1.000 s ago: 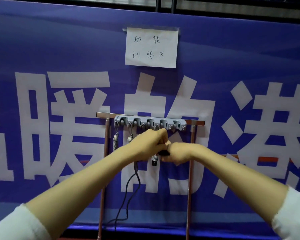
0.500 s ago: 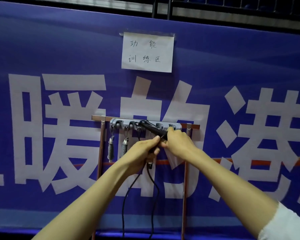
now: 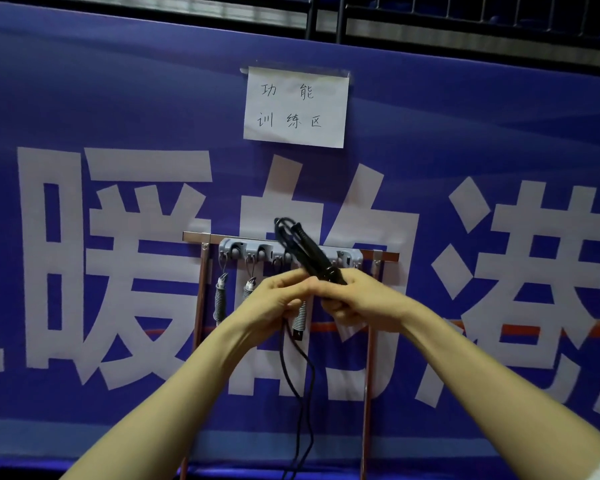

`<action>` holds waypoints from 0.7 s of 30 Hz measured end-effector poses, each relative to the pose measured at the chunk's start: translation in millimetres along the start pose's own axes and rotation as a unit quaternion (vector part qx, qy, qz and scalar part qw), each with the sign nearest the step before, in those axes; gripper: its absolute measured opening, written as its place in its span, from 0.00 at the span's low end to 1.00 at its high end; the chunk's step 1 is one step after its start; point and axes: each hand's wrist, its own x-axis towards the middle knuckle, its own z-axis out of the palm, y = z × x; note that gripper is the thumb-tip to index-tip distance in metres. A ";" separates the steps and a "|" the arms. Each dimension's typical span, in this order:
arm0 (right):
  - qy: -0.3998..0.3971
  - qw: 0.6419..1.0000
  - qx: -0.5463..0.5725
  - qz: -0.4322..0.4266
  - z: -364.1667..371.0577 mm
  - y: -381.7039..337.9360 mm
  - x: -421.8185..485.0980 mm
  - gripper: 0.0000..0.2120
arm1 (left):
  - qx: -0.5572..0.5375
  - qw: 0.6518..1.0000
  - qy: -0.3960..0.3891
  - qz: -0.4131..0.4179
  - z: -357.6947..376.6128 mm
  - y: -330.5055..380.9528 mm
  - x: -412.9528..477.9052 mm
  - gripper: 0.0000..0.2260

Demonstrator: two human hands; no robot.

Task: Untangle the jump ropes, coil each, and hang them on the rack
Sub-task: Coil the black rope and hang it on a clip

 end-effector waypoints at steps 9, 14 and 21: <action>0.145 0.974 0.172 0.029 14.2 1.1 7.2 0.25 | -0.054 0.998 -0.031 0.006 8.9 0.3 3.2 0.16; 0.140 0.983 0.119 0.020 14.8 -2.3 1.8 0.23 | -0.008 0.998 -0.061 -0.001 2.2 8.6 0.0 0.19; 0.185 0.975 0.115 -0.035 15.6 3.0 0.1 0.20 | -0.025 0.996 -0.084 -0.003 0.9 -2.9 -4.6 0.19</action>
